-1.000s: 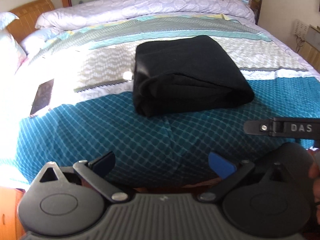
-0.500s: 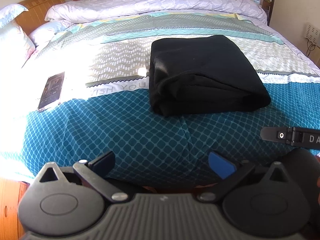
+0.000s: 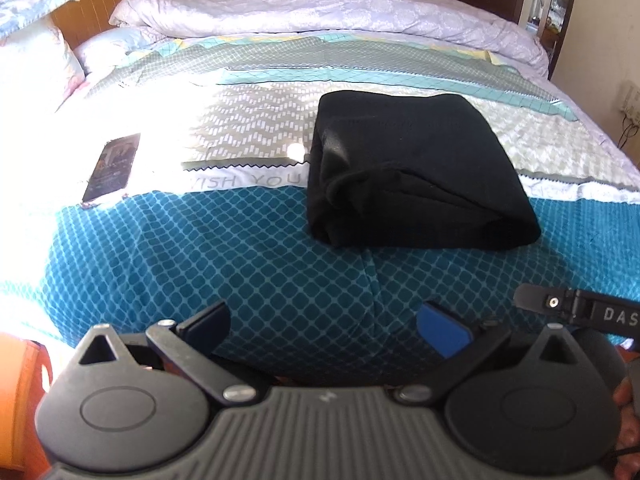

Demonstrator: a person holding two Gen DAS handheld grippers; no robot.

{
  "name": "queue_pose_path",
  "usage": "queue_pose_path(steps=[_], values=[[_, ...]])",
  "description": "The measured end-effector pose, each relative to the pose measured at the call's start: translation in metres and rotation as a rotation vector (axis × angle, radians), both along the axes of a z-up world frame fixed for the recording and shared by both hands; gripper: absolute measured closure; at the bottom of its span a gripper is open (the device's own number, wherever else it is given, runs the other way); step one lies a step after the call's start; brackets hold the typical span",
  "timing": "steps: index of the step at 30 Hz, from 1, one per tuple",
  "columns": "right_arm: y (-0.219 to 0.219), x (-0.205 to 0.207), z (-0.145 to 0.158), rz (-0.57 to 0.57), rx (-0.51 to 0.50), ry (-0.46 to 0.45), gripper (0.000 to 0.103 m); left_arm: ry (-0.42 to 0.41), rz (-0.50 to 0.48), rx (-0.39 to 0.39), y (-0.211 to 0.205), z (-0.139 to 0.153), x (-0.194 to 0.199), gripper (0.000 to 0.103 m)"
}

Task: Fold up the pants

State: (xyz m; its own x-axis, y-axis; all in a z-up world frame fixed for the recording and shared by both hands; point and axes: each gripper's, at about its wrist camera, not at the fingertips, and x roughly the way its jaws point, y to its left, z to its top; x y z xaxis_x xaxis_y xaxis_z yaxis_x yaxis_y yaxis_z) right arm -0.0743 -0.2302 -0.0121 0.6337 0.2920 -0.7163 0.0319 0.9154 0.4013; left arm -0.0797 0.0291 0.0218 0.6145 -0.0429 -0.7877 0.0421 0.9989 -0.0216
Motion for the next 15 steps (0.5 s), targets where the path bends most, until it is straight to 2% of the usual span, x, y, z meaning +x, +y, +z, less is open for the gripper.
queue_pose_path(steps=[5, 9, 15], values=[[-0.0012, 0.0004, 0.0001, 0.0, 0.0, -0.003, 0.017, -0.048, 0.005, 0.095, -0.0021, 0.0041, -0.0008, 0.0], [0.0, 0.0009, 0.0005, 0.006, -0.002, -0.005, 0.017, -0.023, -0.009, 0.15, -0.0014, -0.0003, 0.0044, 0.0], [0.0025, 0.0, 0.0046, 0.017, -0.02, -0.032, 0.017, 0.001, -0.011, 0.121, 0.0045, -0.0025, 0.0077, 0.0]])
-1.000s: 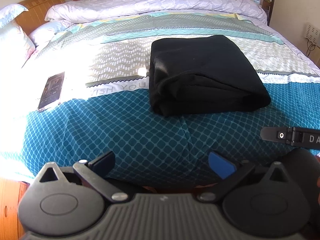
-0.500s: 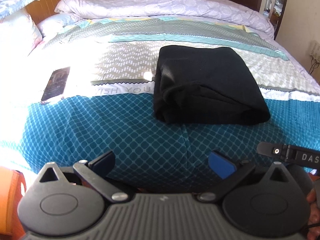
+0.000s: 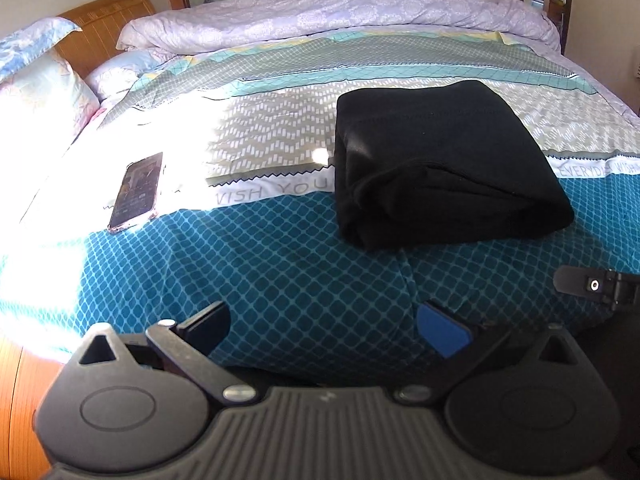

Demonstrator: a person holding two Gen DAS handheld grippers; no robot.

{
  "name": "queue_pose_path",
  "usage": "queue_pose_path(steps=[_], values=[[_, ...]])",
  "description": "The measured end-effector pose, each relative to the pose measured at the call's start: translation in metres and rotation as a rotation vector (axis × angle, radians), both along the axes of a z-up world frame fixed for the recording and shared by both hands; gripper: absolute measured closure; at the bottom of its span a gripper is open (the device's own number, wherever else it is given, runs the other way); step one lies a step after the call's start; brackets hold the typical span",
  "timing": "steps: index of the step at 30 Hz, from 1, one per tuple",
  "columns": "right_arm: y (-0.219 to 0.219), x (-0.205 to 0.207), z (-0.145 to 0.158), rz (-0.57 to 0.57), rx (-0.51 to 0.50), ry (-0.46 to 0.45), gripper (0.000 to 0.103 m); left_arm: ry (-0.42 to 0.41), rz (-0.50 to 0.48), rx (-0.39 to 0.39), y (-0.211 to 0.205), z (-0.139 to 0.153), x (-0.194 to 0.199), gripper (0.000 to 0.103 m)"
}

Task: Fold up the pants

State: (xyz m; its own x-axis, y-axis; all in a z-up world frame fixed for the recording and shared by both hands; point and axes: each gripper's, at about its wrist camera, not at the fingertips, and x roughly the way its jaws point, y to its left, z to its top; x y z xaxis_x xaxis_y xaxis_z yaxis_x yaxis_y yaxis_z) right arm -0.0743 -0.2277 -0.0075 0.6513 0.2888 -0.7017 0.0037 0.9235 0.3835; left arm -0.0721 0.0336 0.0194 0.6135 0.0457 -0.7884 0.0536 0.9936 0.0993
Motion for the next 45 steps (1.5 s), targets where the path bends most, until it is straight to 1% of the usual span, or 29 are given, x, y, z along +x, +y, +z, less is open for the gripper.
queue_pose_path(steps=[7, 13, 17, 21, 29, 45], values=[[-0.0008, -0.0001, 0.0008, 0.005, 0.0, -0.004, 0.017, 0.017, -0.01, -0.003, 0.0003, -0.0018, 0.0009, 0.0], [-0.001, -0.0002, 0.0005, -0.001, 0.003, -0.002, 0.017, 0.049, -0.032, -0.018, 0.0009, -0.0035, 0.0033, 0.0], [-0.0011, -0.0001, -0.0003, -0.005, 0.005, 0.004, 0.017, 0.047, -0.041, -0.02, 0.0001, -0.0034, 0.0025, 0.0], [-0.0014, -0.0003, -0.0004, -0.007, 0.005, 0.004, 0.017, 0.041, -0.042, -0.049, 0.0031, -0.0014, 0.0017, 0.0], [-0.0028, -0.0004, -0.0003, -0.015, 0.005, 0.003, 0.017, 0.026, -0.048, -0.05, 0.0024, 0.0004, -0.0001, 0.0], [-0.0019, -0.0004, 0.0006, -0.021, 0.004, 0.0, 0.017, 0.043, -0.067, -0.072, 0.0009, -0.0015, 0.0005, 0.0]])
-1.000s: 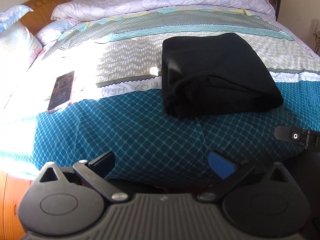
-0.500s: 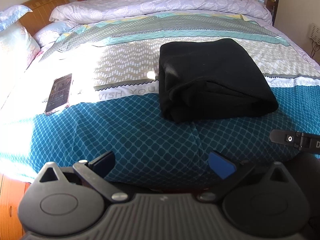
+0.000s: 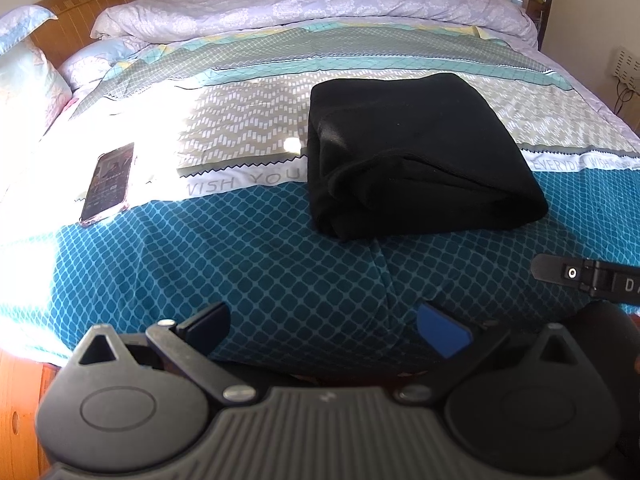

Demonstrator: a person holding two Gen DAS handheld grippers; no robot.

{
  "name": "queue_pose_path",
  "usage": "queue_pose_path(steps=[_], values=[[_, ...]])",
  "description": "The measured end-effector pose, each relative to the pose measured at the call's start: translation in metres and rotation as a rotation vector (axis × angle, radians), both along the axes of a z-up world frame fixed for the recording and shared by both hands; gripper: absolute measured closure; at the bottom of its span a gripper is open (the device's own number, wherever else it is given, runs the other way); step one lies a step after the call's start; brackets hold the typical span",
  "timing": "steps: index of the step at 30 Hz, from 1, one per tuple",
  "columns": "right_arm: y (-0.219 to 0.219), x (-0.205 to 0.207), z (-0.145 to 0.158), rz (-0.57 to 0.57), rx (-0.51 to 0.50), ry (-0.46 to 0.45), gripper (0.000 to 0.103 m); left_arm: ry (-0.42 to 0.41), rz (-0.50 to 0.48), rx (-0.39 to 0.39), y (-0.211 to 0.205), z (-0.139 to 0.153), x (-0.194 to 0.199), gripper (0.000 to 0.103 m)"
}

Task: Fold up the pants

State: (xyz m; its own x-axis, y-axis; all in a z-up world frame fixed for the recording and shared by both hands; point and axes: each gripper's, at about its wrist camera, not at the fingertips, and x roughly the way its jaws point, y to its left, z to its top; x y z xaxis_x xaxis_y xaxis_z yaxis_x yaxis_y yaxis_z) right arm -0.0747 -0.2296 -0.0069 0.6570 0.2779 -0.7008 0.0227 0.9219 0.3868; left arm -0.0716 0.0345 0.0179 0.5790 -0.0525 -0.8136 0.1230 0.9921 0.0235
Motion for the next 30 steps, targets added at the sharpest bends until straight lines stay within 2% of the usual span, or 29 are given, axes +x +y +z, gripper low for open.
queue_pose_path(steps=[30], values=[[0.0004, -0.0016, 0.0033, -0.016, -0.012, -0.019, 0.018, 0.016, -0.011, -0.024, 0.0004, -0.0026, 0.001, 0.0]])
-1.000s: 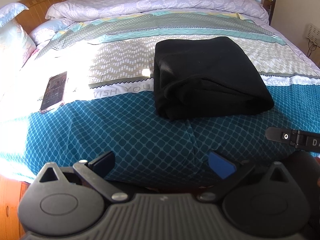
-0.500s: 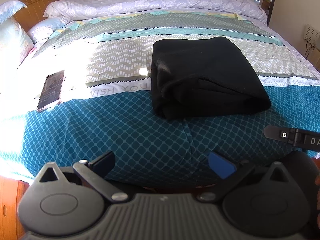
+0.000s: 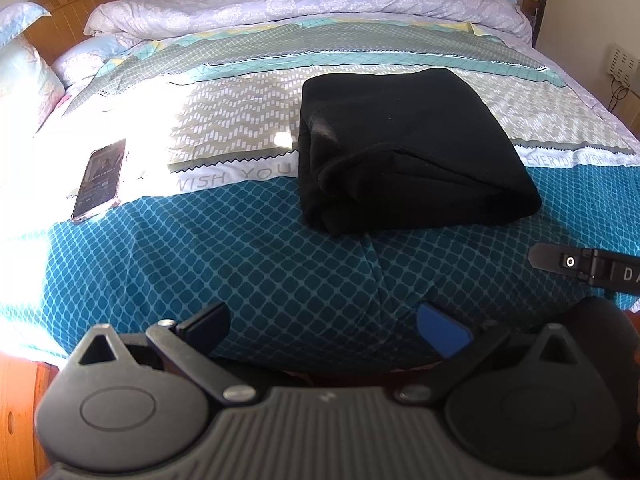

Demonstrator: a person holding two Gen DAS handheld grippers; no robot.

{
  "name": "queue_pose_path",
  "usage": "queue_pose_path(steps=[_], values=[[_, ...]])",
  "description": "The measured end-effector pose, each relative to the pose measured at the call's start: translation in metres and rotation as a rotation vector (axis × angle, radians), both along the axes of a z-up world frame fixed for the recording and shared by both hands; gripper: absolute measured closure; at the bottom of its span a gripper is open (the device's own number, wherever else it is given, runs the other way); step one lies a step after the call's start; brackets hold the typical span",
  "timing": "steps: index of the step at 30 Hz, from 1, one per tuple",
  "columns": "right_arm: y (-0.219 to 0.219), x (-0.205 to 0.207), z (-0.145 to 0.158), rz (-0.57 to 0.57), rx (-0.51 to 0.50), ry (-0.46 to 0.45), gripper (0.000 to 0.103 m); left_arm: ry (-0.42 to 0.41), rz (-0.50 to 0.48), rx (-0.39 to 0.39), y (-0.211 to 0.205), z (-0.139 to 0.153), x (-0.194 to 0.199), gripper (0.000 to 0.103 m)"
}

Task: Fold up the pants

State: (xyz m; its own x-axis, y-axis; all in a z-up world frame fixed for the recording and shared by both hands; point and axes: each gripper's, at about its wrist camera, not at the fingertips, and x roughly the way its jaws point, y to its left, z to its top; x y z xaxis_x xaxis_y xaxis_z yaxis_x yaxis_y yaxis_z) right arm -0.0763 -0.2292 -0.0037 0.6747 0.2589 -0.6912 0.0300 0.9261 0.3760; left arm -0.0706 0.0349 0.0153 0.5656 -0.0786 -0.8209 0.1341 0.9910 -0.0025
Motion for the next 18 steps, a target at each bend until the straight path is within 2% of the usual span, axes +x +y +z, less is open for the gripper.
queue_pose_path(steps=[18], values=[[0.0018, 0.0, 0.0004, 0.007, -0.007, -0.002, 0.021, 0.027, 0.029, -0.048, 0.0056, -0.0004, 0.0021, 0.0]])
